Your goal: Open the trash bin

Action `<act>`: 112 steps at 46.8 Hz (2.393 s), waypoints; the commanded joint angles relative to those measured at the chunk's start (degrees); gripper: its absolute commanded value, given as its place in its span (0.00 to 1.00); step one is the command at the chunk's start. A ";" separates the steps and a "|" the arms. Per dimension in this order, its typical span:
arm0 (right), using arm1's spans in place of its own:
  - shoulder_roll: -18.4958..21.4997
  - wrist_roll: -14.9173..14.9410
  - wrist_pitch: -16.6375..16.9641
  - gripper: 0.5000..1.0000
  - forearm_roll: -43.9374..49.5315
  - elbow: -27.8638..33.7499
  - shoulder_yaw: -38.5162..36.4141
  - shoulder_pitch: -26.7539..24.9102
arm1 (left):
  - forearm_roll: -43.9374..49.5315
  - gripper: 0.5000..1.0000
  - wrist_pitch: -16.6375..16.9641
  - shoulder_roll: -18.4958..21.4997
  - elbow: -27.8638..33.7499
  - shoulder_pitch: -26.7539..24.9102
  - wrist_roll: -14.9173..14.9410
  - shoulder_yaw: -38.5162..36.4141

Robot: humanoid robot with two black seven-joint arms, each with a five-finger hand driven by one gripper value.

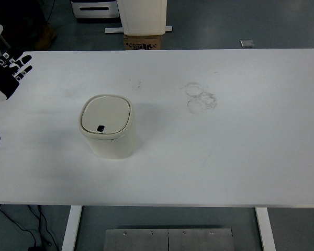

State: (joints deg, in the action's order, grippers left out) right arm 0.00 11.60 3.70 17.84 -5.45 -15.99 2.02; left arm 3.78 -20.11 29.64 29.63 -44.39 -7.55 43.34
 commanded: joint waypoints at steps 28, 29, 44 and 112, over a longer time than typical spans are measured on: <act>0.00 0.00 -0.01 0.98 0.00 0.00 -0.01 0.00 | -0.61 1.00 -0.10 -0.11 -0.01 -0.96 -0.01 -0.27; 0.00 0.00 -0.01 0.98 0.00 0.00 -0.01 0.00 | -0.62 1.00 -0.10 -0.02 -0.01 -1.05 -0.01 -0.36; 0.00 0.00 -0.01 0.98 0.00 0.00 -0.01 0.00 | -0.62 1.00 0.69 2.00 1.13 -2.80 -0.01 -3.34; 0.00 0.00 -0.01 0.98 0.00 0.00 -0.01 0.00 | -0.88 1.00 3.68 16.15 42.88 -49.03 5.70 -68.56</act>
State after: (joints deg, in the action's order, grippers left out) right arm 0.00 11.60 3.70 17.84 -5.45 -15.98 2.02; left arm 2.89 -16.44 45.74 71.01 -91.61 -2.99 -23.92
